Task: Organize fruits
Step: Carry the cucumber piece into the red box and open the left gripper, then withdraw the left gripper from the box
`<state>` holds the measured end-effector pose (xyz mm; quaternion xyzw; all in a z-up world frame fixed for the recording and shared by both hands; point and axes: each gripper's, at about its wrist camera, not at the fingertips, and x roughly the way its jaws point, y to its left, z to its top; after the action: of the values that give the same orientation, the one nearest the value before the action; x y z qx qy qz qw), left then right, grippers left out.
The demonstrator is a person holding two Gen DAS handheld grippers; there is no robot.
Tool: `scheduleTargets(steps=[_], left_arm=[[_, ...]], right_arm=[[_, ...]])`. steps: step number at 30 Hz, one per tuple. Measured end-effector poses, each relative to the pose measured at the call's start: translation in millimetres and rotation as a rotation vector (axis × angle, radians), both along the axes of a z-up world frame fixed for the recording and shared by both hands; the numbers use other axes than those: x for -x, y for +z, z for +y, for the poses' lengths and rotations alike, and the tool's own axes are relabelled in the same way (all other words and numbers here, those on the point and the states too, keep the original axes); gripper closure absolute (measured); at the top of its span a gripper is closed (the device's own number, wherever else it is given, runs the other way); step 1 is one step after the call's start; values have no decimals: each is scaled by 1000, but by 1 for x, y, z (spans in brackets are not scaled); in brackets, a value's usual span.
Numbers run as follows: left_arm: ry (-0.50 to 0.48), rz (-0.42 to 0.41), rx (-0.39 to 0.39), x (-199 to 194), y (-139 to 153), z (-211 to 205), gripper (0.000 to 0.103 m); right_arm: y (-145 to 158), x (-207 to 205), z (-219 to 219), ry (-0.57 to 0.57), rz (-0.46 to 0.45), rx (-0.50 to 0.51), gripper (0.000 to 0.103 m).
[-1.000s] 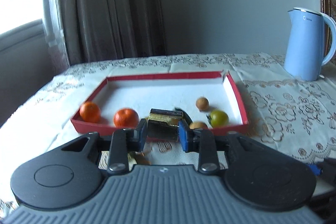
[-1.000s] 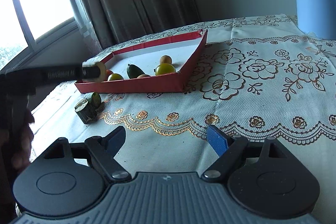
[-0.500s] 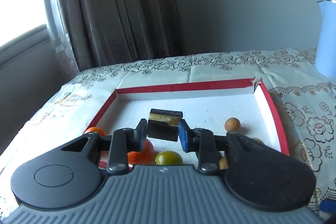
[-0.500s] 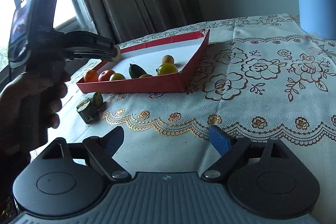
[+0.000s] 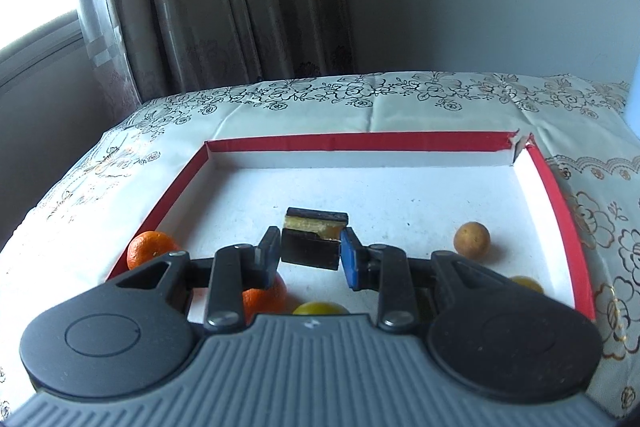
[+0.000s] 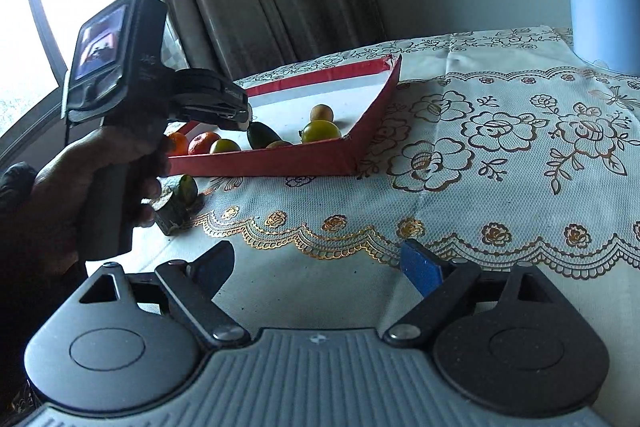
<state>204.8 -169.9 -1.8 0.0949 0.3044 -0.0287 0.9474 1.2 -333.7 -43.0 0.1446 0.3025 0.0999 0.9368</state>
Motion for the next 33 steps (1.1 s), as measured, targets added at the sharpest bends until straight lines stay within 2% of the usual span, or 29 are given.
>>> scheduleTargets(steps=[8, 20, 22, 24, 29, 32, 33], left_arm=[[11, 38, 0, -16, -12, 2, 74], [12, 14, -2, -19, -13, 3, 73], [16, 2, -9, -18, -13, 2, 61], [11, -10, -18, -15, -12, 0, 55], [-13, -23, -17, -2, -4, 1, 52], [-22, -48, -13, 14, 5, 7, 36], [-22, -65, -18, 21, 9, 10, 26]], right_arm=[[0, 0, 0, 0, 0, 1, 11], [1, 1, 0, 1, 1, 0, 11], [1, 1, -1, 1, 1, 0, 11], [1, 0, 0, 1, 1, -4, 11], [0, -1, -1, 3, 2, -14, 11], [-1, -3, -2, 5, 3, -18, 10], [0, -2, -2, 5, 3, -19, 10]])
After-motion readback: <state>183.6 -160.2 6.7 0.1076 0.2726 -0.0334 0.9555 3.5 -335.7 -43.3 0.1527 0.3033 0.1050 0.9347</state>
